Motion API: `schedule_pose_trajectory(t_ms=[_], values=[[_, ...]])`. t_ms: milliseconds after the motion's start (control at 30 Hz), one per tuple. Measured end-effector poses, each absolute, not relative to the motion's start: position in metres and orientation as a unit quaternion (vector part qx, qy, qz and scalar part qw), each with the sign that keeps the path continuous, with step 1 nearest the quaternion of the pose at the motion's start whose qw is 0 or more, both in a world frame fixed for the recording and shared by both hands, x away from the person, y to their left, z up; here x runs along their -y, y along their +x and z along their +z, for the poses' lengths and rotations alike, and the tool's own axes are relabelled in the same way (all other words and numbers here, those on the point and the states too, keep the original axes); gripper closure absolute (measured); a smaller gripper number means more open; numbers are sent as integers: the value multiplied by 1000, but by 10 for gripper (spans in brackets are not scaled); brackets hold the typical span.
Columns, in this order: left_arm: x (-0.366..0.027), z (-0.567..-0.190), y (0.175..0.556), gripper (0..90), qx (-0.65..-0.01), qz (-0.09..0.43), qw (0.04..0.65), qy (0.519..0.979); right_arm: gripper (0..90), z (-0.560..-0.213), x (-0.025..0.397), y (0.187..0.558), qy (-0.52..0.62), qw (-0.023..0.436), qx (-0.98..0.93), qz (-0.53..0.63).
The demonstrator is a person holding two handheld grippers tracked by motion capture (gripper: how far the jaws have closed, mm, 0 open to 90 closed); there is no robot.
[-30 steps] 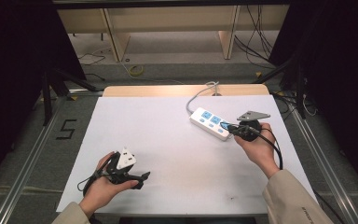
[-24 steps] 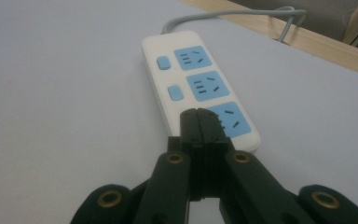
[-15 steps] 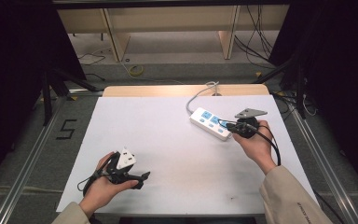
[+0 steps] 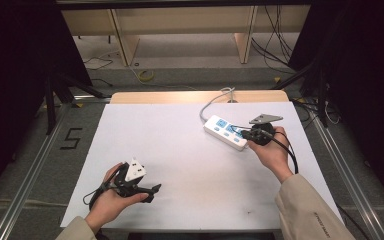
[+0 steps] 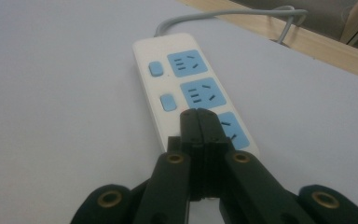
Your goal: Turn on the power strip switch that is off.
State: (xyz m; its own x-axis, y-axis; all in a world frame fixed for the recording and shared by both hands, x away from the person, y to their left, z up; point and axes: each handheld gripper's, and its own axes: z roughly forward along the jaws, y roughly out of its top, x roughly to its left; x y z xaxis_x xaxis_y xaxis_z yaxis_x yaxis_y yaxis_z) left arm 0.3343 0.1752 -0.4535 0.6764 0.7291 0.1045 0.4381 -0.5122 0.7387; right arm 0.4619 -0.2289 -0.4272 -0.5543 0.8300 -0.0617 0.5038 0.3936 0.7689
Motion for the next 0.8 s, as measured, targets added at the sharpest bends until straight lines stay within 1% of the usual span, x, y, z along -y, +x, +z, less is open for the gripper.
schedule_pose_trajectory(t_ms=[800], values=[[-175, -454, 334, 158, -346, 204, 355, 844, 900, -429, 214, 476, 411, 221, -809, 357]])
